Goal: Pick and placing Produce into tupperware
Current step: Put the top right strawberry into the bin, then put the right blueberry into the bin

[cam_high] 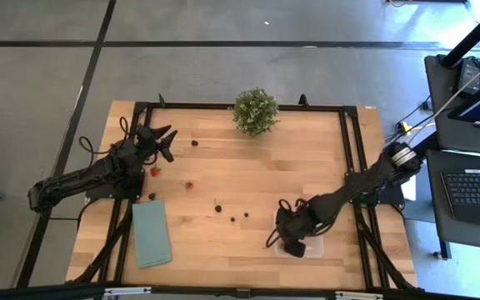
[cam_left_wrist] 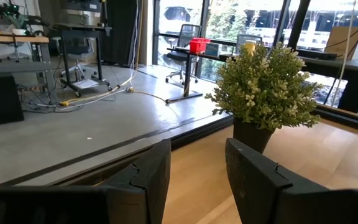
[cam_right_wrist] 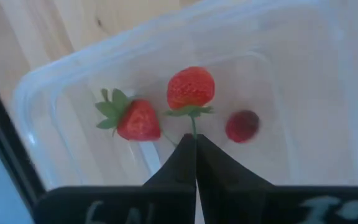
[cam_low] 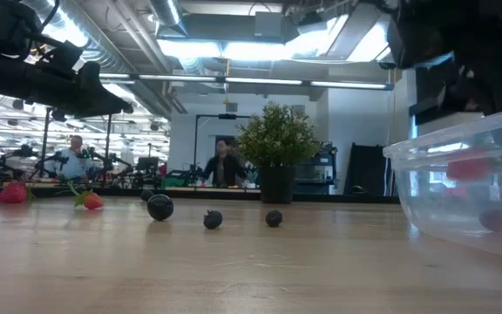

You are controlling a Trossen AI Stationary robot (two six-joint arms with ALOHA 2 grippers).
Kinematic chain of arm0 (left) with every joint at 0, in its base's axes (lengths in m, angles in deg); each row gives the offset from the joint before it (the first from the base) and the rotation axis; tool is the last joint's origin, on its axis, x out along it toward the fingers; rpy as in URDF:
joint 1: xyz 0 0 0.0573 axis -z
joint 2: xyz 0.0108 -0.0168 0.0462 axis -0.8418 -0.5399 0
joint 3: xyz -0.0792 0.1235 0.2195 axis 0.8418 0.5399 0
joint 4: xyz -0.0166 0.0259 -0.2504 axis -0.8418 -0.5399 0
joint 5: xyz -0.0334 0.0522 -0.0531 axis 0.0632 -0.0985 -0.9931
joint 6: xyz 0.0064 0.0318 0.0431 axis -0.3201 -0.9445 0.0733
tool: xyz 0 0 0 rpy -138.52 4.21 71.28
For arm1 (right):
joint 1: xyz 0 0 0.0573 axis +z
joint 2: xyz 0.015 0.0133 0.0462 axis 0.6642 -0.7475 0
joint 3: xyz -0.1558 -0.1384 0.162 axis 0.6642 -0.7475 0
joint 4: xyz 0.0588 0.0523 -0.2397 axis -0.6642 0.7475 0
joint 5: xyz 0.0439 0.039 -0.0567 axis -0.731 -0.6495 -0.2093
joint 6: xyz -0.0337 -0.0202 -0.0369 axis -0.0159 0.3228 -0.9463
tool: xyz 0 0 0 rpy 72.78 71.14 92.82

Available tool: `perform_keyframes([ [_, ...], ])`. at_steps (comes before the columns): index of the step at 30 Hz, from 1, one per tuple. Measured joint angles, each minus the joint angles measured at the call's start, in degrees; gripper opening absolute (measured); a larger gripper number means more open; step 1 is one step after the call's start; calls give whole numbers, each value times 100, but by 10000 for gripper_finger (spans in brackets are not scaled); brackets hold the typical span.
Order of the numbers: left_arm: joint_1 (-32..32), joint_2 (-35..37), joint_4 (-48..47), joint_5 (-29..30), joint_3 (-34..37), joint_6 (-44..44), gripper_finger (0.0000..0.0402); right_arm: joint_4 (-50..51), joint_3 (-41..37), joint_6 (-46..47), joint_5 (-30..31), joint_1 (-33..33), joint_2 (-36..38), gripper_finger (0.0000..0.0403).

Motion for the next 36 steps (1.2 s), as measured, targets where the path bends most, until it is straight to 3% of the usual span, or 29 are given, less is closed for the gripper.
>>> perform_keyframes([
  [19,0,0,0,0,2,0,145,-2,-11,81,-277,74,-235,45],
  [23,0,0,0,0,2,0,145,-69,-7,53,-706,72,-235,81],
  [29,0,0,-1,0,2,0,145,255,-1,67,-1104,37,-233,166],
  [32,0,0,0,0,2,0,145,811,169,-86,-1085,-50,-224,196],
  [36,0,0,0,0,2,0,145,1767,730,-582,-533,-187,-218,220],
])
